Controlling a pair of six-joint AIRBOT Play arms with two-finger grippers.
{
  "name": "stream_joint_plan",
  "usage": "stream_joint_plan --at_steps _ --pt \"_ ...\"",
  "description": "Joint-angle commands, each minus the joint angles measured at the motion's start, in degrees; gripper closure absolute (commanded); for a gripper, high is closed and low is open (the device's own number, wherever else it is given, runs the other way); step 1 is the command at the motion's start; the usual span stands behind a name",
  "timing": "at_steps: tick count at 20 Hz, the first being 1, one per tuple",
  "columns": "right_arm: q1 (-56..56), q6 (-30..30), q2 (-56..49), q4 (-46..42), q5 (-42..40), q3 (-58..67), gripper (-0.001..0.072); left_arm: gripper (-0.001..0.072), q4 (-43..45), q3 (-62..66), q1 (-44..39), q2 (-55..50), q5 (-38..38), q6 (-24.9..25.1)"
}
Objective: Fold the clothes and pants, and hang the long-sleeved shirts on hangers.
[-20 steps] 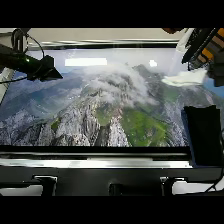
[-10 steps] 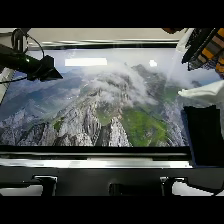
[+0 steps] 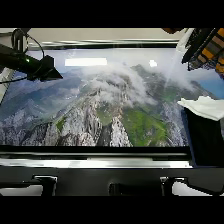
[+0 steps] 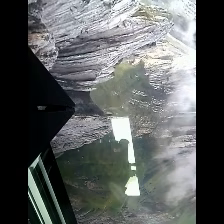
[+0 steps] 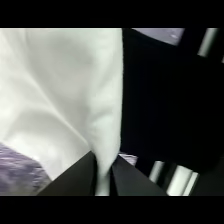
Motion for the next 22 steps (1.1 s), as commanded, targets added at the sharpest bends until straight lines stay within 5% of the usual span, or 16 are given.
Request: stream_joint_plan --at_steps 1,11,21,22 --pt "0.0 -5.4 2.8 -5.5 3.2 -7.6 0.0684 0.0688 0.0 0.0 0.0 0.0 0.0 0.0" --pt "-10.6 -0.5 16.8 -6.4 -8.9 -39.6 0.0683 0.0688 0.0 0.0 0.0 0.0 -0.2 0.0" --pt "-11.2 -0.2 17.1 -7.3 -14.7 -46.7 0.0678 0.0688 0.0 0.0 0.0 0.0 -0.2 0.0" --pt "-11.2 -0.6 17.1 -8.4 -14.2 -46.7 0.0606 0.0688 0.0 0.0 0.0 0.0 -0.2 0.0"
